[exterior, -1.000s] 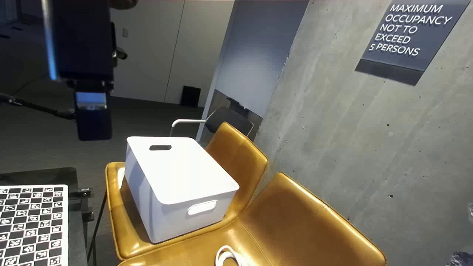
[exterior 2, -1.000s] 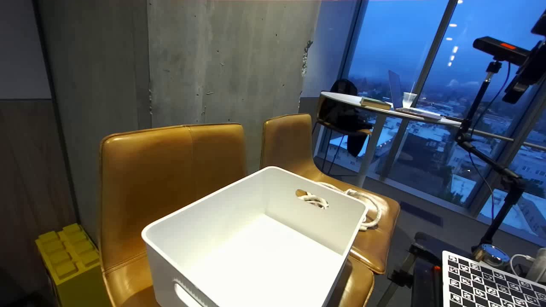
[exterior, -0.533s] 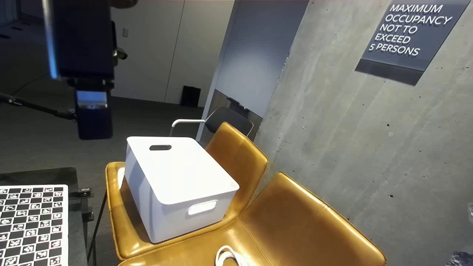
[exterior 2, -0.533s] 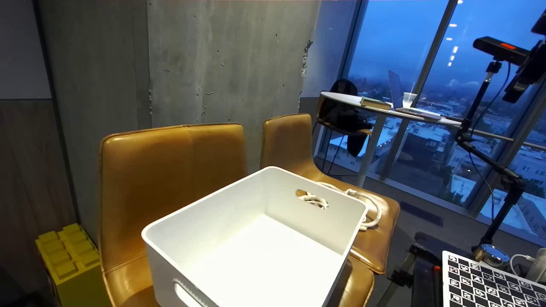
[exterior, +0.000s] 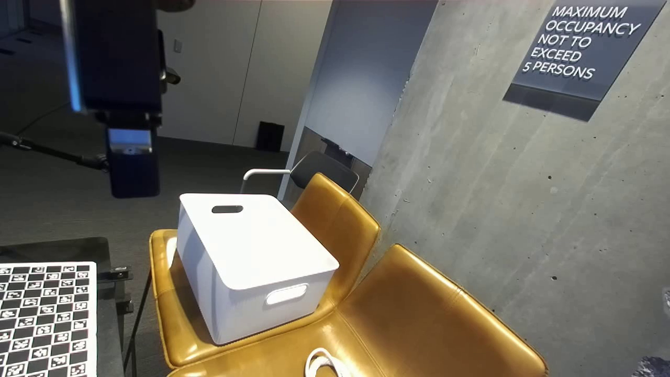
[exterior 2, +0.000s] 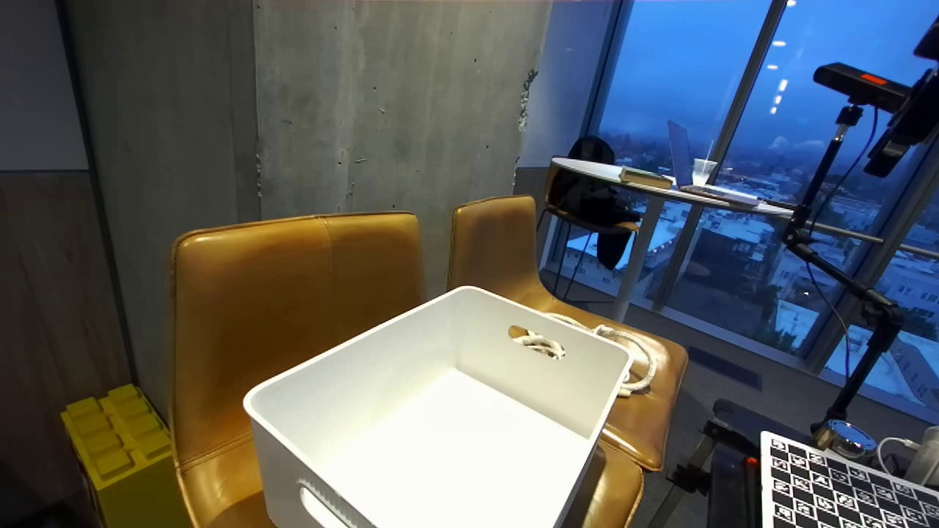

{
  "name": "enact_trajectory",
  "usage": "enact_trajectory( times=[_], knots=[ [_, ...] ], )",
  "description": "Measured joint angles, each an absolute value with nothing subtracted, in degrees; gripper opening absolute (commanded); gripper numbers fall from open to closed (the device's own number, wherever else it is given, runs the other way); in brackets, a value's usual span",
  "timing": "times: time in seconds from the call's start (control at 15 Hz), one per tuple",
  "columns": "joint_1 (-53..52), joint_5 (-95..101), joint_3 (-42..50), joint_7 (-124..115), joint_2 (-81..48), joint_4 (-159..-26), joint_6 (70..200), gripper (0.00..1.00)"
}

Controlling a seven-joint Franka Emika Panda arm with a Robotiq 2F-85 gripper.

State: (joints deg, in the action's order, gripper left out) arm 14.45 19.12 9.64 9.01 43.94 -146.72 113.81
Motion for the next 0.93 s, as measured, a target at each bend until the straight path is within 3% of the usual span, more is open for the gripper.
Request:
enact_trajectory(
  times=[0.93],
  knots=[
    [14.4, 19.3, 9.8, 8.9, 42.8, -146.8, 115.8, 1.0]
  ],
)
